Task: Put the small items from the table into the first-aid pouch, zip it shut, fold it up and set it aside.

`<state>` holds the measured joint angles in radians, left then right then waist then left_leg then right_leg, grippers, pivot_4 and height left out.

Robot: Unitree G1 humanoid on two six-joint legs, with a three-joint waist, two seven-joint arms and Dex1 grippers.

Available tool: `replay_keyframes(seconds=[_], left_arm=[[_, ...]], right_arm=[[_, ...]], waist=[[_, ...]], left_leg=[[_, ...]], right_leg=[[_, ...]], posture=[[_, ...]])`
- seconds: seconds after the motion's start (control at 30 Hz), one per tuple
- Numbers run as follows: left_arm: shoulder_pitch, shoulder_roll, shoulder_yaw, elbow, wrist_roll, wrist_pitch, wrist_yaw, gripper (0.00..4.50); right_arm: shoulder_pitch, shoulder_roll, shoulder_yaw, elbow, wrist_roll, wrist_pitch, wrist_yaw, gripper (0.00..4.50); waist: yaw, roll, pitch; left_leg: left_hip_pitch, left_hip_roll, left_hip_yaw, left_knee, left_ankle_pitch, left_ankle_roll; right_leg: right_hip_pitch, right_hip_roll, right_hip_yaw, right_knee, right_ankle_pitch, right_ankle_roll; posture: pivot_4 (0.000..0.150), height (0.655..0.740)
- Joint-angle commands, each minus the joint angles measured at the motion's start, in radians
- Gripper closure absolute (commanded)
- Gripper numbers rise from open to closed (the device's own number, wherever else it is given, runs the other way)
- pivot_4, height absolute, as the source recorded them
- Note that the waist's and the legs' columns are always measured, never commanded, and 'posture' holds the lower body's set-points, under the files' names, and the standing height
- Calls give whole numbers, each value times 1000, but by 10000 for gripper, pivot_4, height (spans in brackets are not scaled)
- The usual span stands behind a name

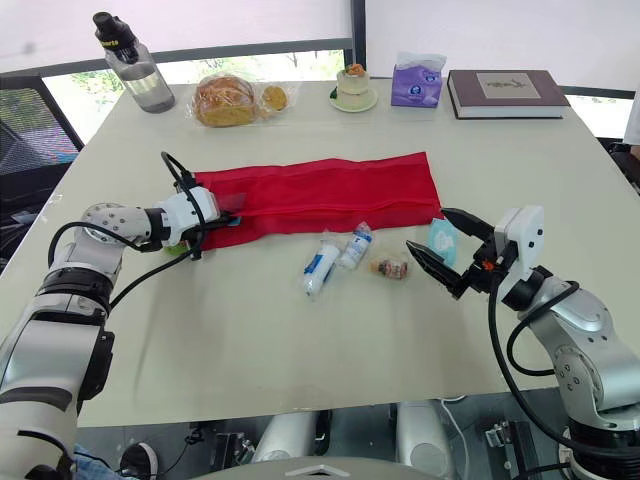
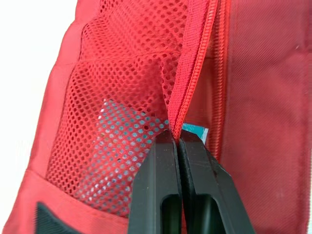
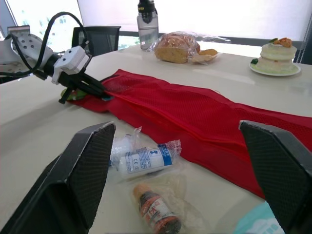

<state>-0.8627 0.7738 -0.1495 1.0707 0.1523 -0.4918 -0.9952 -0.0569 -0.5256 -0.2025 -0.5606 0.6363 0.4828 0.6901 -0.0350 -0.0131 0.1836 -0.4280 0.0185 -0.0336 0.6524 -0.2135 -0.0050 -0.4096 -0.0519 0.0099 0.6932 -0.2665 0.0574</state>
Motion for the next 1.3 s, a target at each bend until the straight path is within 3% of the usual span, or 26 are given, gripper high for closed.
replay_keyframes(seconds=[0.03, 0.23, 0.4, 0.57, 0.7, 1.0, 1.07, 1.1, 1.13, 1.17, 1.2, 1.3], left_arm=[[-22, 4, 45, -29, -60, 42, -70, 31479], [-13, 29, 80, -108, -108, 109, -123, 607], [-9, 33, 118, -228, -172, 264, -172, 607], [-2, -65, 82, -368, -174, 388, -149, 607], [-53, -160, -6, -301, -60, 351, -53, 607], [-154, -261, -51, -105, 8, 276, 59, 607], [-169, -264, -61, -74, 31, 241, 89, 5538], [-176, -263, -68, -59, 45, 224, 102, 5923], [-181, -263, -71, -45, 54, 211, 109, 10621], [-185, -264, -72, -36, 58, 204, 112, 12109], [-188, -265, -71, -27, 61, 197, 114, 18813], [-197, -269, -70, -5, 69, 179, 121, 29921]], right_arm=[[-15, -5, 7, -52, 17, -3, -16, 0], [-25, -12, 37, -36, 7, -14, -9, 0], [-44, -13, 41, -35, 8, -10, -19, 0], [-74, -7, 69, -22, -9, -10, -31, 0], [-80, -11, 73, -42, 4, 26, -62, 0], [-22, -25, 29, -132, 15, 62, -134, 0], [-11, -26, 28, -143, 14, 61, -144, 0], [-5, -27, 27, -148, 14, 60, -149, 0], [1, -29, 25, -153, 15, 59, -152, 0], [5, -30, 22, -156, 16, 60, -154, 0], [9, -32, 18, -159, 19, 60, -156, 0], [17, -53, -4, -156, 35, 60, -141, 0]], waist=[[0, 0, 0], [-1, -2, 0], [-1, -2, 0], [5, -3, 0], [9, -3, 0], [14, -4, 0], [16, -4, 0], [17, -4, 0], [17, -4, 0], [18, -4, 0], [18, -4, 0], [19, -4, 0]], left_leg=[[0, 0, 0, 0, 0, 0], [-1, 0, 0, 0, 0, 0], [0, 0, 0, 0, 0, 0], [-1, 0, -1, 1, 0, 0], [-1, 0, 0, 1, 0, 0], [-2, 0, -1, 1, 0, 0], [-2, 0, -1, 1, 0, 0], [-2, 0, -1, 1, 0, 0], [-2, 0, -1, 1, 0, 0], [-2, 0, -1, 1, 0, 0], [-1, 0, -1, 1, 0, 0], [-2, 0, -1, 1, 0, 0]], right_leg=[[0, 0, 0, 0, 0, 0], [0, 0, 0, 0, 0, 0], [0, 0, 0, 0, 0, 0], [0, 0, 1, 0, 0, 0], [0, 1, 1, 0, 0, 0], [0, 3, 4, 0, 0, 0], [0, 3, 4, 0, 0, 0], [0, 3, 4, 0, 0, 0], [0, 3, 4, 0, 0, 0], [0, 3, 4, 0, 0, 0], [0, 3, 4, 0, 0, 0], [0, 3, 4, 0, 0, 0]], posture=[[1500, 7400], [1500, 7400], [1500, 7400], [1500, 7400], [1500, 7400], [1500, 7400], [1500, 7400], [1500, 7400], [1500, 7400], [1500, 7400], [1500, 7400], [1500, 7400]])
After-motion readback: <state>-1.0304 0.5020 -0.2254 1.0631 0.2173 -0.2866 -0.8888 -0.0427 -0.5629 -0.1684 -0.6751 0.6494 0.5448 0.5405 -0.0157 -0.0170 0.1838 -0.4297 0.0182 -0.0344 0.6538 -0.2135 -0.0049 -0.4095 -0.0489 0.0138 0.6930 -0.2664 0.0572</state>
